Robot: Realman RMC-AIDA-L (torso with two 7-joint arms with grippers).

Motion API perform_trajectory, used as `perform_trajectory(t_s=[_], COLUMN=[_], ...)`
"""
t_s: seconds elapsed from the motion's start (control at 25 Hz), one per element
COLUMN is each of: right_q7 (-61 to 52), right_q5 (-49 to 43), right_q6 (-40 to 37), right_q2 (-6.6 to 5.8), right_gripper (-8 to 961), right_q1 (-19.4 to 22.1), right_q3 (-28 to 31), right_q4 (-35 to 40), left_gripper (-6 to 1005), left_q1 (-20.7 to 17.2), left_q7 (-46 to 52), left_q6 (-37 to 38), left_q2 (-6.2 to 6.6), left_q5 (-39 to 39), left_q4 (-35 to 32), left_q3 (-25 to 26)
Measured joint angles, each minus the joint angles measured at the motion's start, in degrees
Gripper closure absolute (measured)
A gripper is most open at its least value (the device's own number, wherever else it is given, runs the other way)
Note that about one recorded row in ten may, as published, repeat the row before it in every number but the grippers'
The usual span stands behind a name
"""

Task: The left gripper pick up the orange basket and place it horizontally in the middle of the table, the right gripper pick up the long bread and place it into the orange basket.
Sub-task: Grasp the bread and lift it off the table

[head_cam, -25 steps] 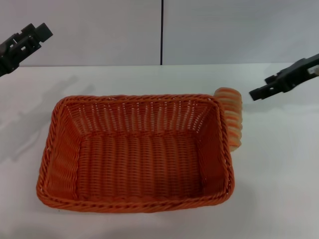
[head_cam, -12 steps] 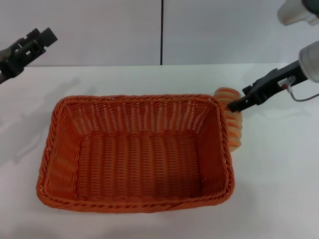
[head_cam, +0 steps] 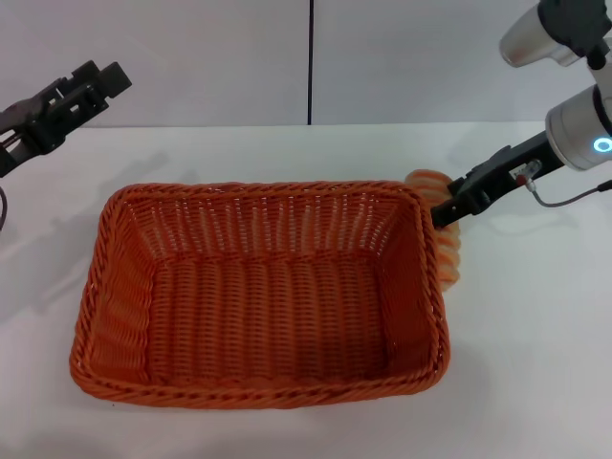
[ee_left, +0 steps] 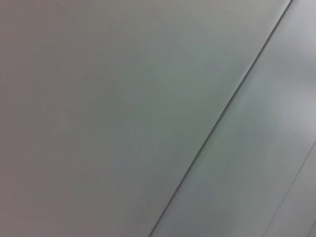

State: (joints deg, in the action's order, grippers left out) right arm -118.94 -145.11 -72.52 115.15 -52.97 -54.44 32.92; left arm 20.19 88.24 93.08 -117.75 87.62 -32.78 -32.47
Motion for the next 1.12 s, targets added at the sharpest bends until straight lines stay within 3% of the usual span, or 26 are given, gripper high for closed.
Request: perform_trajectory(t_s=[0.52,0.84,1.12], right_q7=[-0.13,-1.52,-1.53], right_q5=[0.00,-1.03,-0.81], right_q6=[1.09,1.64,1.15], right_q2=[0.70,0.70,0.94], right_gripper=[222,405,464], right_q1=[-0.69,-1.02,0.28], right_q3=[-1.25,-1.45,-0.87], right_q4=[-0.73,-1.34,1.20], left_gripper=[217,218,217], left_q1=[0.12,0.12,0.12], left_q7=[-0.09,-0.18,-0.19], left_q6=[-0.19,-0.19,-0.24], left_q2=[0.00,0.05,0.07], left_q5=[0.01,0.06,0.10], left_q4=[0.08,0.08,0.08], left_q3=[-0.58,-0.86,-0.99])
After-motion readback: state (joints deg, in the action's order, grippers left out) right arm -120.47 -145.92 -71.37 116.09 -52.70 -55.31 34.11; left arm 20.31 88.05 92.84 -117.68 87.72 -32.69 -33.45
